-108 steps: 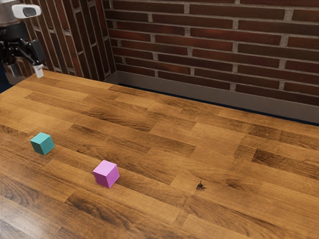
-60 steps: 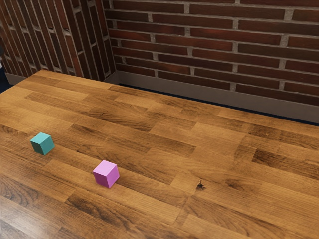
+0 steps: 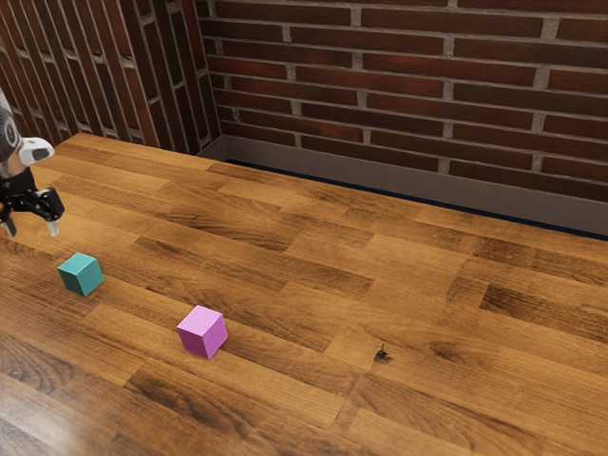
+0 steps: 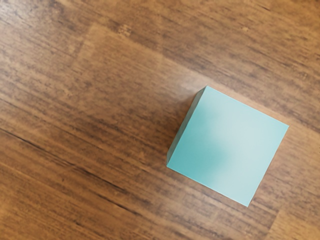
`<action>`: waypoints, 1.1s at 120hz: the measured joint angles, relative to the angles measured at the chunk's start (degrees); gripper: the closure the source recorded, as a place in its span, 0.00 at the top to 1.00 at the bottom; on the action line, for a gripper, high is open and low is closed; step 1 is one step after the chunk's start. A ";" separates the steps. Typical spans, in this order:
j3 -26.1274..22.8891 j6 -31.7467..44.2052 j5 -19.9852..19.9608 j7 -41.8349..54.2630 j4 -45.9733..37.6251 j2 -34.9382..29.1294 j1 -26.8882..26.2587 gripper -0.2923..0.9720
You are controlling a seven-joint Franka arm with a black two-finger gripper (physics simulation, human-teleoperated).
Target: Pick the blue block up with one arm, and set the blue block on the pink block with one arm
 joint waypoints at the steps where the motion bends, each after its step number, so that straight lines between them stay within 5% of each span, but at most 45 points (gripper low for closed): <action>1: -0.02 0.15 -0.02 0.10 0.00 0.11 0.01 0.77; 40: -0.31 -1.93 2.70 3.11 -0.09 0.41 0.07 0.77; 101: -1.28 2.15 0.09 16.76 -0.14 3.33 0.32 0.75; 132: -13.11 7.07 -0.20 21.51 0.40 4.54 8.00 0.76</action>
